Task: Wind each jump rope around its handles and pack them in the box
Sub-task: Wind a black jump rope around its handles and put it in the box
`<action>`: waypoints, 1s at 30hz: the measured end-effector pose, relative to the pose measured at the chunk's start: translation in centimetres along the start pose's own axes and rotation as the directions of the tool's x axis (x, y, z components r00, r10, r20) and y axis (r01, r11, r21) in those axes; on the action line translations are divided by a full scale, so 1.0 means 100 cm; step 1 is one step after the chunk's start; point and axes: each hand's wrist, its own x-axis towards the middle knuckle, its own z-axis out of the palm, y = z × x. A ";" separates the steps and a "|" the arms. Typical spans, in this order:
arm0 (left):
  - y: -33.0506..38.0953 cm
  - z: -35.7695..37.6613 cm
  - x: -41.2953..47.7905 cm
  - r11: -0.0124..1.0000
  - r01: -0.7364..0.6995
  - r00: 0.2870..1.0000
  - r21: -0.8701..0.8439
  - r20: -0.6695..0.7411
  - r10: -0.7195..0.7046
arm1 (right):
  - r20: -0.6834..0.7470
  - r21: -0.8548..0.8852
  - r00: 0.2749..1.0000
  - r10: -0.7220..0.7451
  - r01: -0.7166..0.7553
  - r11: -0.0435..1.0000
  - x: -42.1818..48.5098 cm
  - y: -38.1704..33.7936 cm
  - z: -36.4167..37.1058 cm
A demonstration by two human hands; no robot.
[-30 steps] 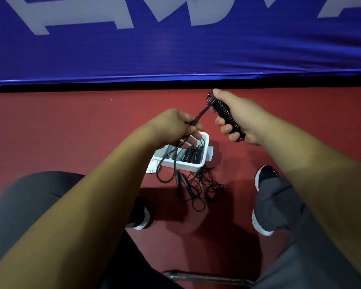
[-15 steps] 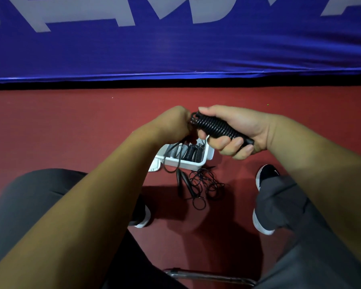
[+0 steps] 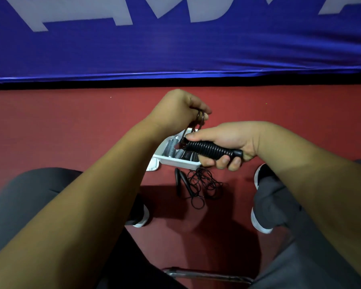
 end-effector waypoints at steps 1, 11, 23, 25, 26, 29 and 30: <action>0.002 -0.002 0.000 1.000 -0.008 1.000 0.007 -0.019 0.008 | -0.047 -0.011 0.999 -0.017 0.016 1.000 0.002 0.000 0.000; 0.022 -0.020 -0.001 0.839 -0.229 0.966 0.494 0.012 0.257 | -0.387 -0.035 0.908 -0.162 0.161 0.986 0.018 0.004 -0.015; 0.027 -0.021 -0.010 0.924 -0.062 0.998 0.378 -0.004 0.068 | -0.641 -0.276 0.697 -0.321 0.181 0.944 0.029 0.008 -0.023; 0.027 -0.021 -0.011 0.943 -0.041 0.999 0.329 -0.011 0.047 | -0.655 -0.373 0.656 -0.376 0.152 0.915 0.029 0.006 -0.023; 0.027 -0.020 -0.011 0.952 -0.018 1.000 0.304 -0.012 0.023 | -0.657 -0.434 0.633 -0.410 0.126 0.892 0.030 0.006 -0.023; 0.025 -0.018 -0.010 0.975 0.091 0.994 0.201 -0.076 -0.077 | -0.655 -0.531 0.591 -0.471 0.084 0.843 0.034 0.007 -0.023; 0.023 -0.018 -0.009 0.979 0.136 0.987 0.152 -0.106 -0.121 | -0.653 -0.561 0.576 -0.492 0.070 0.825 0.035 0.007 -0.023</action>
